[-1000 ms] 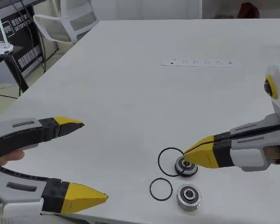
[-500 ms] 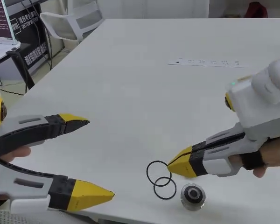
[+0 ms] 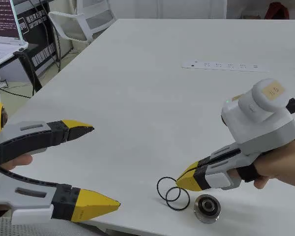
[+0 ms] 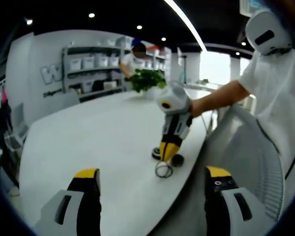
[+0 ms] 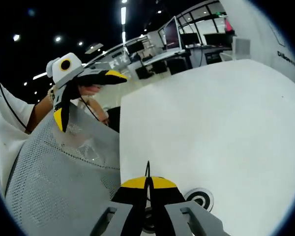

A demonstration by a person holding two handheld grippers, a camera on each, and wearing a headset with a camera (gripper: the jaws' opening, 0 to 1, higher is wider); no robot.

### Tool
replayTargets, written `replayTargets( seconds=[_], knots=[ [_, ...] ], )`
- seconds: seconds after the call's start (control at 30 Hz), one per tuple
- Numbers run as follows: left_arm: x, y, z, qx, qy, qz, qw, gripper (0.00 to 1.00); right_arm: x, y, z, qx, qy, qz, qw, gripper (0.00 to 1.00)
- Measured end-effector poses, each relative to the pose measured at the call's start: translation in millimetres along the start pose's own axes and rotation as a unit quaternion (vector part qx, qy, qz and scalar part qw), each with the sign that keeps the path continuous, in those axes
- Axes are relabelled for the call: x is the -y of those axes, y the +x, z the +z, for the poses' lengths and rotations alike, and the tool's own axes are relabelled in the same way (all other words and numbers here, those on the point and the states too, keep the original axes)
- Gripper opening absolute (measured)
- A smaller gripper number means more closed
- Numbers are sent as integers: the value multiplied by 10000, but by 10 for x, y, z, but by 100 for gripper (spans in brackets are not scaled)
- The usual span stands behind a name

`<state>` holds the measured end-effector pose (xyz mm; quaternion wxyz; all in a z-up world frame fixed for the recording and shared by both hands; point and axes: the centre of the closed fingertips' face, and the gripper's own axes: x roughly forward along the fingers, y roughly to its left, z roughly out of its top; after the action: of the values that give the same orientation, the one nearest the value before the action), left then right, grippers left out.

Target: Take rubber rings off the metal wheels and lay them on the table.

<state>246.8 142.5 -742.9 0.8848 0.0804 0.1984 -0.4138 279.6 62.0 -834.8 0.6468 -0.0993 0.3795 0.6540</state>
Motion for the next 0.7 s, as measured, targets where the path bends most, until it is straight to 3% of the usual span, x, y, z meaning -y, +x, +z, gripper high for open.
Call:
replayTargets(
  seconds=[0.23, 0.37, 0.7],
  knots=[
    [-36, -29, 6, 31, -24, 85, 10000, 88, 181, 25, -78, -188, -23, -297, 9994, 0],
    [-49, -34, -40, -70, -25, 122, 9999, 88, 202, 28, -84, -204, -97, -365, 9991, 0],
    [-60, -40, -38, -52, -41, 112, 9999, 88, 247, 35, -127, -290, -251, -508, 9980, 2]
  ],
)
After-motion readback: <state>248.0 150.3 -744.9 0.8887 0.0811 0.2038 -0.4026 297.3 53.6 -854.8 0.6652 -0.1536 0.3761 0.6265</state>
